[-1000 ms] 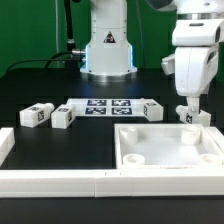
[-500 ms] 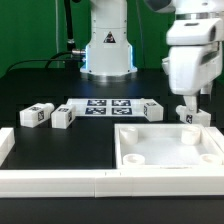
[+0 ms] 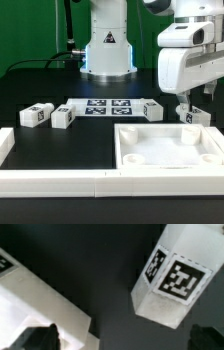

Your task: Assemble square table

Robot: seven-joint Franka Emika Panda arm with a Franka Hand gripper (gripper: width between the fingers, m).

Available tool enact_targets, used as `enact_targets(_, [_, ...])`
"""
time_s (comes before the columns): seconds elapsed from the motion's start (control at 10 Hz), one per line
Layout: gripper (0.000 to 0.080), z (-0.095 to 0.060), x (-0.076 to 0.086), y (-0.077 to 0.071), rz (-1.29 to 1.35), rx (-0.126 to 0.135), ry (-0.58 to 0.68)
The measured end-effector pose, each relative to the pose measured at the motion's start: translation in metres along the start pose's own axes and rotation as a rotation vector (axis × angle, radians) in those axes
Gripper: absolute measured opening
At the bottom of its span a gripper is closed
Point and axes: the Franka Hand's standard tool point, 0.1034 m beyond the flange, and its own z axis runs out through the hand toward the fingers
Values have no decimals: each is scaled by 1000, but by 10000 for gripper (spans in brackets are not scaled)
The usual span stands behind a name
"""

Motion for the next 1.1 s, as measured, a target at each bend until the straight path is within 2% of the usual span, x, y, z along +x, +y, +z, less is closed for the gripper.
enact_targets(0.1, [649,0,-1,-4,37,7,-22])
enact_targets(0.2, [649,-3,-2,-17,197,5,-61])
enact_targets(0.3, [649,-6,-5,-35,366,-16,-146])
enact_targets(0.4, [649,-5,-8,-36,365,-28,-202])
enact_targets(0.8, [649,-6,-15,-29,369,2,-538])
enact_targets(0.9, [649,0,-11,-26,392,20,-572])
enact_targets(1.1, [649,10,-4,-28,397,59,-685])
